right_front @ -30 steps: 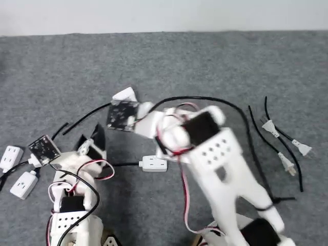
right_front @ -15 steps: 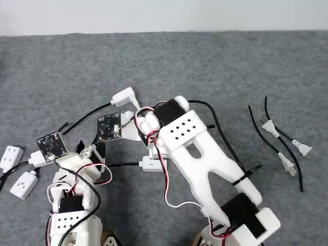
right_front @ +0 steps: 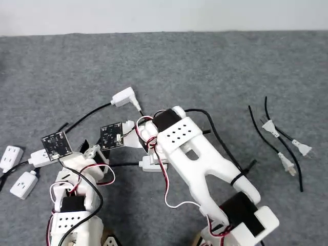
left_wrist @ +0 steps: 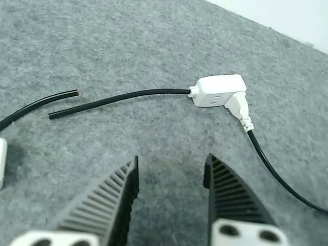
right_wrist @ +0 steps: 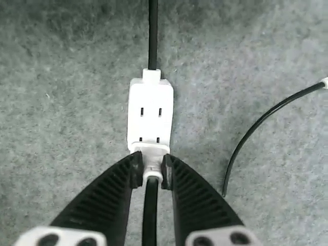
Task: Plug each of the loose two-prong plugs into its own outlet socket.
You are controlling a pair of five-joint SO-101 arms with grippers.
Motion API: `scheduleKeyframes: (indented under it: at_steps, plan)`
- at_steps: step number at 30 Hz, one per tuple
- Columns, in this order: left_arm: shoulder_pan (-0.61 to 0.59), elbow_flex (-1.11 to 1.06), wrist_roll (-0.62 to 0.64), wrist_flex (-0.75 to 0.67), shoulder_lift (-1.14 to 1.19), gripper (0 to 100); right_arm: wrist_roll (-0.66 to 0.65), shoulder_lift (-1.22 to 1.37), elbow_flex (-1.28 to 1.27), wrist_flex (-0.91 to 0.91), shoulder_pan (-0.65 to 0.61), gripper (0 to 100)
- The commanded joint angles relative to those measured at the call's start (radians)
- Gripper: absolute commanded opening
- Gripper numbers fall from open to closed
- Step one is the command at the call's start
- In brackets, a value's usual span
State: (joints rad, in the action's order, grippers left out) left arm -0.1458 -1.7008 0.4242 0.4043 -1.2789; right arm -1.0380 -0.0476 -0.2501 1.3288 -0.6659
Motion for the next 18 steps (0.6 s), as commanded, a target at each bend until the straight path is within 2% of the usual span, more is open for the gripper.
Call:
scheduleKeyframes:
  at_steps: [1,8,18]
  plan:
    - [0.008,0.013,-0.006,0.005,-0.012,20,-0.009,-0.01,-0.003,-0.025,0.01,0.8]
    - [0.009,0.013,-0.006,0.006,-0.012,20,-0.002,-0.01,-0.052,-0.091,0.005,0.8]
    - [0.009,0.013,-0.006,0.006,-0.012,20,-0.002,-0.012,-0.087,-0.091,0.008,0.8]
